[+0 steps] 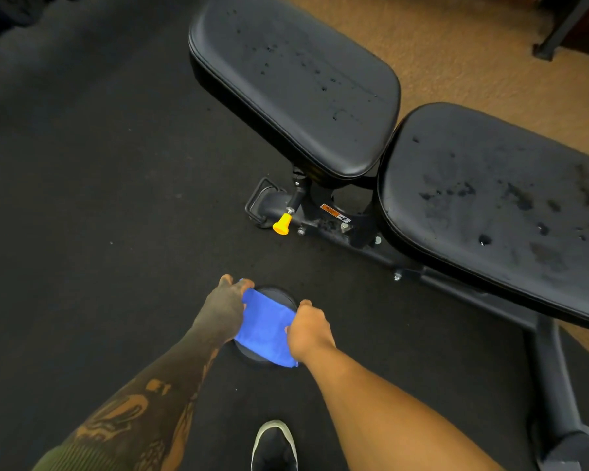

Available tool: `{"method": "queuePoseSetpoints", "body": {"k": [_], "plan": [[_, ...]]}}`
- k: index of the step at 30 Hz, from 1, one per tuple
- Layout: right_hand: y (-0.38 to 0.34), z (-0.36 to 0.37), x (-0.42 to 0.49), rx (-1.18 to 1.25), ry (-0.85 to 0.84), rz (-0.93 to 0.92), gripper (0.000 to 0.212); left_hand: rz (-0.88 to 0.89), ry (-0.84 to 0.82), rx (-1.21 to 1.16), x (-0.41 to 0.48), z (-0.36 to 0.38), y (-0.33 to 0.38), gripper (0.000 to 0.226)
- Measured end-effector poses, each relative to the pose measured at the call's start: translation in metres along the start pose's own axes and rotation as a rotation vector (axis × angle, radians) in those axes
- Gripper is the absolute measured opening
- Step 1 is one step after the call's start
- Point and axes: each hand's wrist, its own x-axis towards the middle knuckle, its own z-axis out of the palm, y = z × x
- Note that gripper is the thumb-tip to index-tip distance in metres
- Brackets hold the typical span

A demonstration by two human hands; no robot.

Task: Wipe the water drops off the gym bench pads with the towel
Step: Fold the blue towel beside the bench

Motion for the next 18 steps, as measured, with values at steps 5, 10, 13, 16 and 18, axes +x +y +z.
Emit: {"method": "queuePoseSetpoints", "body": {"k": [5,10,13,16,18], "plan": [[-0.001,-0.008,-0.009,0.074,-0.029,0.015,0.031,0.066,0.058,0.006,-0.008,-0.008,0.003,0.031],[-0.008,-0.042,-0.044,0.175,-0.004,-0.083,0.018,0.114,0.119,0.008,-0.032,-0.042,0.021,0.029],[-0.016,-0.073,-0.073,0.24,0.051,-0.129,0.014,0.16,0.142,-0.034,-0.051,-0.074,0.038,0.033],[-0.03,-0.111,-0.104,0.255,0.129,-0.17,0.017,0.22,0.153,-0.066,-0.072,-0.114,0.06,0.031],[-0.042,-0.138,-0.123,0.258,0.182,-0.182,0.017,0.262,0.167,-0.073,-0.085,-0.142,0.076,0.031]]}}
